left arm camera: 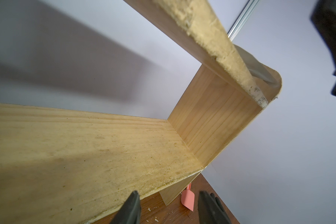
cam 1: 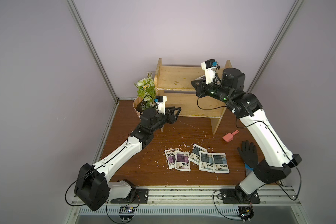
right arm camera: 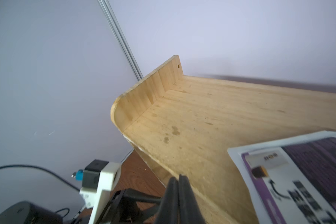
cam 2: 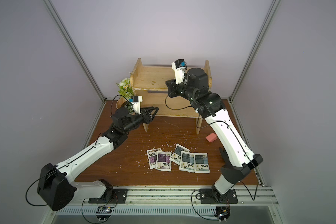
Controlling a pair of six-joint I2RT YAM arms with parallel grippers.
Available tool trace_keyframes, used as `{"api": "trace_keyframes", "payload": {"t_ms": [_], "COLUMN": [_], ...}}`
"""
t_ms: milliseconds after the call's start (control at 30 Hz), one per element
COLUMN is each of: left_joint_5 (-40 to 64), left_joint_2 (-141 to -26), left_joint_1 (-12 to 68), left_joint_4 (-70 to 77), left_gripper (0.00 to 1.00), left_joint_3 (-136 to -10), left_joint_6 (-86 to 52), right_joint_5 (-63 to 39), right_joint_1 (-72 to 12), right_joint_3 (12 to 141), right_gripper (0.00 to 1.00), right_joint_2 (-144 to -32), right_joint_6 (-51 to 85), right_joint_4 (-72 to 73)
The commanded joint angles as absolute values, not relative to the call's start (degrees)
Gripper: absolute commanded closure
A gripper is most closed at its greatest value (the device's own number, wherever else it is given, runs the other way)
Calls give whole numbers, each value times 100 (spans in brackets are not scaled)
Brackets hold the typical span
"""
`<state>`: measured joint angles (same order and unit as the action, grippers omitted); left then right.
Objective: Place the bagged coffee beans on the shelf by color
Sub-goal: Place the bagged coffee beans on the shelf.
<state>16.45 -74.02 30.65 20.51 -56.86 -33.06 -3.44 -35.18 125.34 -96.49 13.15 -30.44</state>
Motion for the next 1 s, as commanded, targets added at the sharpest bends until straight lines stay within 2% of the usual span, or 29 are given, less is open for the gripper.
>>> {"api": "trace_keyframes", "payload": {"t_ms": [0, 133, 267, 700, 967], "left_joint_5": [1565, 1649, 1712, 2031, 2122], "left_joint_2": [-7258, -7264, -7260, -7481, -7455], "left_joint_1": [2968, 2866, 2800, 2785, 2819], "left_joint_4": [2092, 2149, 2171, 2461, 2573], "left_gripper": [51, 51, 51, 50, 50], "left_joint_3": [-5803, -5793, -5794, -5736, -5619], "left_joint_6": [-3195, -3308, -3313, -3580, -3654], "right_joint_5": [338, 1323, 2149, 3748, 4193], "right_joint_1": [-3699, -3905, -4104, -4153, -4036], "right_joint_3": [13279, 14135, 14458, 12646, 11998], "right_gripper": [94, 94, 94, 92, 91], "right_joint_2": [-10189, -10937, -11197, -9810, -9100], "right_joint_6": [872, 536, 310, 85, 39], "right_joint_4": [-3324, -3827, -4143, -3921, -3803]}}
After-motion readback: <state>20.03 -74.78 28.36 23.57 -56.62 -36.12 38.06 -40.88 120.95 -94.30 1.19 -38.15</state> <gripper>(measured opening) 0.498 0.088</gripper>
